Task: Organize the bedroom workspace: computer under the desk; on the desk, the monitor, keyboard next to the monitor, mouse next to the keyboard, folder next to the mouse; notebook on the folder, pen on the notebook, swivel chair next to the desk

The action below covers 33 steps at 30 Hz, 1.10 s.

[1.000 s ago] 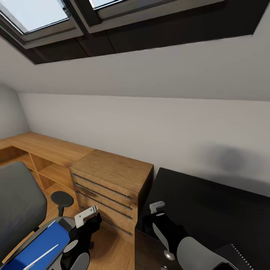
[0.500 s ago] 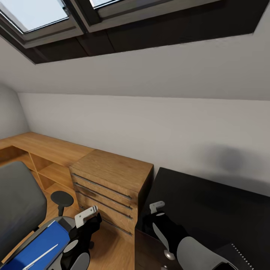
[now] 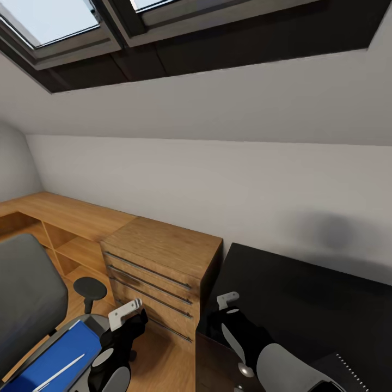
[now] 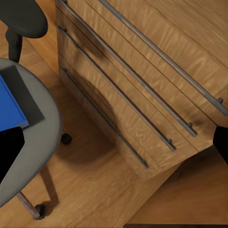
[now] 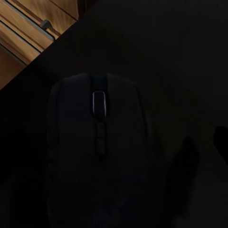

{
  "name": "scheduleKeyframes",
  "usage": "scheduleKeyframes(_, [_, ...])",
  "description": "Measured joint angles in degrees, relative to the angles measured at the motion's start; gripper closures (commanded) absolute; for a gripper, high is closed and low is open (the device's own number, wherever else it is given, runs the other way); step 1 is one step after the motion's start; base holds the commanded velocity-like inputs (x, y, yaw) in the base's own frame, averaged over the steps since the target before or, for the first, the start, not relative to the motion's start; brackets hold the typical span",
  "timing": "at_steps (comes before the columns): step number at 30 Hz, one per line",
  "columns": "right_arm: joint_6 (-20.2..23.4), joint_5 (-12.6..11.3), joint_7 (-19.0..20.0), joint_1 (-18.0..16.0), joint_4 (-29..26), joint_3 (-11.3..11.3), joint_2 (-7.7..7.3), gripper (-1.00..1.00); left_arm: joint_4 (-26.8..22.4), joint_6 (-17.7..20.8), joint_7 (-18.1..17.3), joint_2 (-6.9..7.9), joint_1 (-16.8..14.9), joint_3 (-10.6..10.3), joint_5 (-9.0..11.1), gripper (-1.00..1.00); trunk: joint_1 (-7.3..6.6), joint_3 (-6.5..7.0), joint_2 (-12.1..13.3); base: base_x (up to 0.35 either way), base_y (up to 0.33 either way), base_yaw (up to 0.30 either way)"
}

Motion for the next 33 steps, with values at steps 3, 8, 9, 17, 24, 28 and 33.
scheduleKeyframes(3, [0.0, 0.0, 0.0, 0.0, 0.0, 0.0, 0.0, -1.0, 0.0, 0.0, 0.0, 0.0, 0.0, 0.0, 0.0, -1.0, 0.0, 0.0, 0.0, 0.0, 0.0, 0.0])
scheduleKeyframes(8, [0.0, -0.1, 0.0, 0.0, 0.0, 0.0, 0.0, 1.0, 0.0, 0.0, 0.0, -0.02, 0.0, 0.0, 0.0, -1.0, 0.0, 0.0, 0.0, 0.0, 0.0, 0.0])
scheduleKeyframes(9, [0.0, -0.1, 0.0, 0.0, 0.0, 0.0, 0.0, 1.0, 0.0, 0.0, 0.0, 0.0, 0.0, 0.0, 0.0, -1.0, 0.0, 0.0, 0.0, 0.0, 0.0, 0.0])
scheduleKeyframes(17, [0.0, 0.8, 0.1, 0.0, -0.1, 0.0, 0.0, 1.0, 0.0, 0.0, 0.0, -0.01, 0.0, 0.0, 0.0, -1.0, 0.0, 0.0, 0.0, 0.0, 0.0, 0.0])
scheduleKeyframes(24, [0.0, 0.8, 0.1, 0.0, -0.1, 0.0, 0.0, 1.0, 0.0, 0.0, 0.0, 0.0, 0.0, 0.0, 0.0, -1.0, 0.0, 0.0, 0.0, 0.0, 0.0, 0.0])
scheduleKeyframes(28, [0.0, 0.8, 0.1, 0.0, -0.1, 0.0, 0.0, 1.0, 0.1, 0.0, 0.0, 0.02, 0.0, 0.0, 0.0, -1.0, 0.0, 0.0, 0.0, 0.0, 0.0, 0.0])
scheduleKeyframes(33, [0.0, 0.5, 0.2, 0.0, -0.1, 0.0, 0.0, 1.0, 0.3, 0.0, 0.0, 0.08, 0.0, 0.0, -0.1, -1.0, -0.42, 0.34, 0.8, 0.0, 0.0, 0.0])
